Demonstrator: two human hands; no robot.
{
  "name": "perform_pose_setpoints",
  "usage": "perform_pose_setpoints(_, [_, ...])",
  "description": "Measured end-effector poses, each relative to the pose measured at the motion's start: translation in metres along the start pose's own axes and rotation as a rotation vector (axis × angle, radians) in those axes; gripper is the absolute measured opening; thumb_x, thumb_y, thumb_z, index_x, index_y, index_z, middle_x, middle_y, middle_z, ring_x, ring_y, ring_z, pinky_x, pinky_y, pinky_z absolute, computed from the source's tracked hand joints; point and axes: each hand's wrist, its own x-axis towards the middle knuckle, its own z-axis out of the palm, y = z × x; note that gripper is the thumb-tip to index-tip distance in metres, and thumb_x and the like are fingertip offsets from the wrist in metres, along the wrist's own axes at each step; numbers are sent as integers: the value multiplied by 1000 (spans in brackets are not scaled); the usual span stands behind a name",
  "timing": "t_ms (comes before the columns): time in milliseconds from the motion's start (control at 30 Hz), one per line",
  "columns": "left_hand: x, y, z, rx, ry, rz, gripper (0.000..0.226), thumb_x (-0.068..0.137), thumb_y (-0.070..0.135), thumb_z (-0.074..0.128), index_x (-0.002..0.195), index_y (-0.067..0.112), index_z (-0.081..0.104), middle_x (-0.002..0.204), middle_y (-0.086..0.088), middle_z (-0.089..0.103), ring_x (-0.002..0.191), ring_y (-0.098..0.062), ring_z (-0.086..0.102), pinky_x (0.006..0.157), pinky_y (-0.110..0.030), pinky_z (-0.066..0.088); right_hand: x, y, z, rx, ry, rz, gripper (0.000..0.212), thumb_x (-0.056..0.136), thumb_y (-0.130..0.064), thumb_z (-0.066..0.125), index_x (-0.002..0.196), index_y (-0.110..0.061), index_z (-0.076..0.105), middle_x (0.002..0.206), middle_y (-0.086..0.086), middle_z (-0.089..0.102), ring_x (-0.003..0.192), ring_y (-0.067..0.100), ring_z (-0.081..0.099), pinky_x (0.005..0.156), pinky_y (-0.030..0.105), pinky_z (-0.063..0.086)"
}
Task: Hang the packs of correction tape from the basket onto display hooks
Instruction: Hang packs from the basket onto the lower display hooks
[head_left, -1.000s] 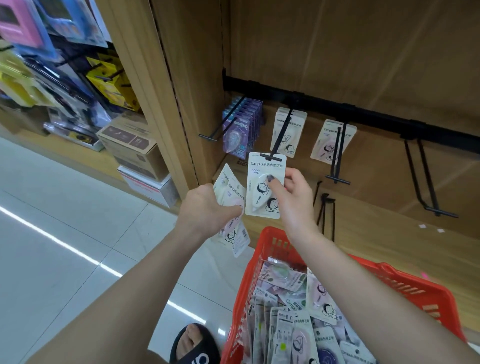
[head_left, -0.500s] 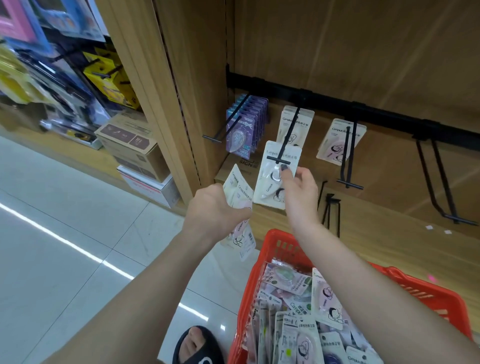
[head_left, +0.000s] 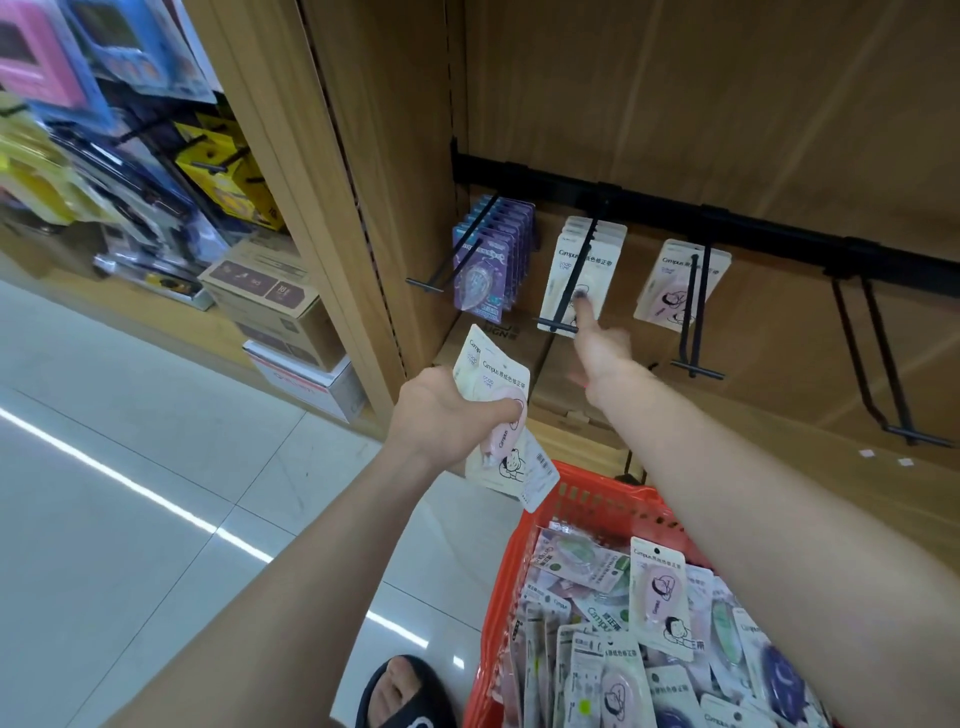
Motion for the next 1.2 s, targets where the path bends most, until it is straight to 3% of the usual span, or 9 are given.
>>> perform_pose_setpoints(100, [-1, 0, 0, -114, -23, -28, 23, 80, 40, 84, 95, 22, 78, 91, 5, 80, 83, -14, 77, 71, -36, 65, -27, 25, -6, -112, -87, -8, 72, 93, -61, 63, 147, -15, 46, 135, 4, 61, 121, 30, 64, 108, 50, 50])
perform_pose_setpoints(233, [-4, 0, -4, -182, 5, -48, 22, 76, 39, 85, 92, 24, 81, 87, 8, 80, 87, -15, 76, 79, -39, 65, -79, 59, -28, -160, -428, -151, 18, 102, -30, 60, 119, -28, 65, 122, -2, 71, 110, 12, 68, 92, 31, 53])
perform_pose_setpoints(400, [-13, 0, -9, -254, -17, -56, 29, 66, 42, 82, 89, 25, 82, 85, 10, 80, 89, -15, 77, 87, -44, 64, -117, 71, -54, -333, -695, -326, 50, 95, -22, 69, 137, -41, 50, 120, -18, 64, 99, -9, 66, 79, 6, 49])
perform_pose_setpoints(567, [-18, -1, -16, -294, -46, -38, 11, 81, 31, 83, 88, 23, 80, 85, 9, 81, 90, -17, 78, 87, -39, 63, -115, 76, -52, -750, -660, -578, 103, 73, -51, 84, 158, -35, 27, 128, -9, 39, 124, 8, 45, 103, 31, 43])
perform_pose_setpoints(667, [-21, -4, -23, -334, -98, -39, 13, 86, 29, 82, 96, 21, 79, 89, 6, 81, 87, -18, 79, 81, -37, 62, -107, 83, -48, -861, -589, -745, 69, 97, -36, 64, 159, -26, 34, 117, -10, 40, 114, 12, 49, 87, 28, 41])
perform_pose_setpoints(800, [-26, -10, -32, -363, -156, -64, 23, 89, 31, 80, 108, 19, 77, 95, 3, 82, 85, -17, 79, 81, -35, 62, -95, 89, -50, -941, -580, -850, 43, 108, -18, 38, 150, -17, 49, 129, -1, 53, 120, 16, 50, 97, 29, 40])
perform_pose_setpoints(967, [-20, -18, -50, -422, -56, -51, 26, 88, 30, 81, 112, 20, 76, 100, 3, 81, 87, -18, 79, 77, -35, 64, -95, 85, -46, -543, -571, -556, 26, 109, -15, 42, 101, -26, 65, 101, 0, 65, 88, 2, 61, 84, 35, 46])
perform_pose_setpoints(1067, [-18, -21, -53, -428, -48, -56, 24, 88, 29, 80, 110, 19, 77, 97, 2, 81, 86, -18, 79, 80, -37, 64, -107, 78, -35, -18, -661, -233, 36, 109, -8, 45, 129, -32, 64, 122, 7, 75, 114, 26, 71, 97, 42, 52])
perform_pose_setpoints(1200, [-18, -20, -44, -426, -10, -57, 23, 88, 28, 81, 108, 18, 78, 95, 1, 81, 85, -18, 79, 80, -42, 64, -123, 66, -21, 275, -796, -69, 47, 99, 11, 42, 137, -13, 57, 124, 13, 75, 105, 30, 74, 80, 43, 62])
